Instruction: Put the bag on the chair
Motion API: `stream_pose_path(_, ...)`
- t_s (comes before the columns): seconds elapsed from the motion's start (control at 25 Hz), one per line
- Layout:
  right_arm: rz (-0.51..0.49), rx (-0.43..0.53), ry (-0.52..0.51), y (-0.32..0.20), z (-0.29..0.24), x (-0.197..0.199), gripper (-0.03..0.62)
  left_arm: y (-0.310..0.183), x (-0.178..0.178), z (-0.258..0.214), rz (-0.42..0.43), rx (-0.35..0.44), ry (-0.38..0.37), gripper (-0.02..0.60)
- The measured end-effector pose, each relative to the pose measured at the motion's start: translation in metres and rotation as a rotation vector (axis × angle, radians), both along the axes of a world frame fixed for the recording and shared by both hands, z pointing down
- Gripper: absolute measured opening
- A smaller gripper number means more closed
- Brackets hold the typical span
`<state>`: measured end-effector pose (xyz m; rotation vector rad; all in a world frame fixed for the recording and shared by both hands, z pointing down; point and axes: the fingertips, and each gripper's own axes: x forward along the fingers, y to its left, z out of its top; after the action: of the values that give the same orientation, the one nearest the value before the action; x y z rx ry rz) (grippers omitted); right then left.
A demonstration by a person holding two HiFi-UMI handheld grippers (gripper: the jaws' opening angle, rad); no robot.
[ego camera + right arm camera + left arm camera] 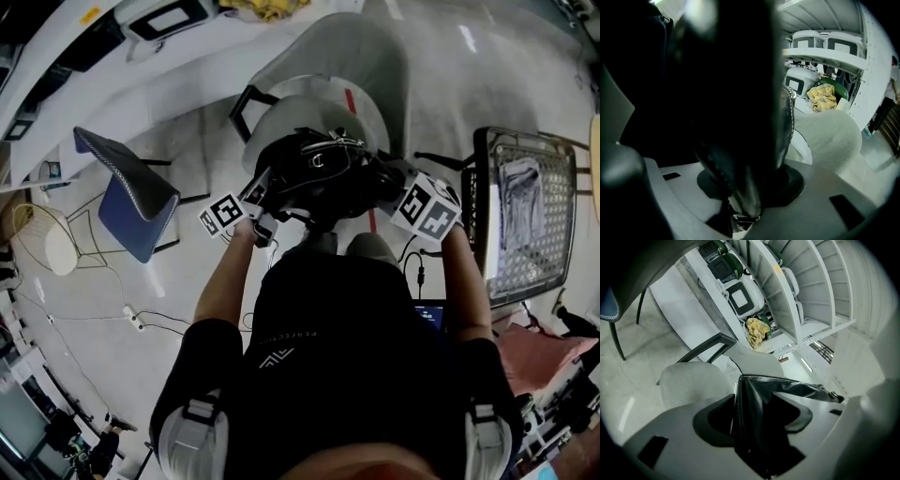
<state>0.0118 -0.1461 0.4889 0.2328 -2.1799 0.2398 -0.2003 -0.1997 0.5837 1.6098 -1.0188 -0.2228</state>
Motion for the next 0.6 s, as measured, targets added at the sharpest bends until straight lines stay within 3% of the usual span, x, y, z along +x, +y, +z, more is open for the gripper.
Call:
stream_pose_path(0.24,0.041,-0.033,0.000,-0.018,0.011,0.010,0.167,-0.022,0.012,0.011,0.030,-0.025,-0.015,0.252)
stream_pose_path(0.6,0.030,-0.078,-0.012,-0.044,0.029,0.033,0.167,-0.041,0.032,0.032,0.001,-0.062,-0.050,0.252)
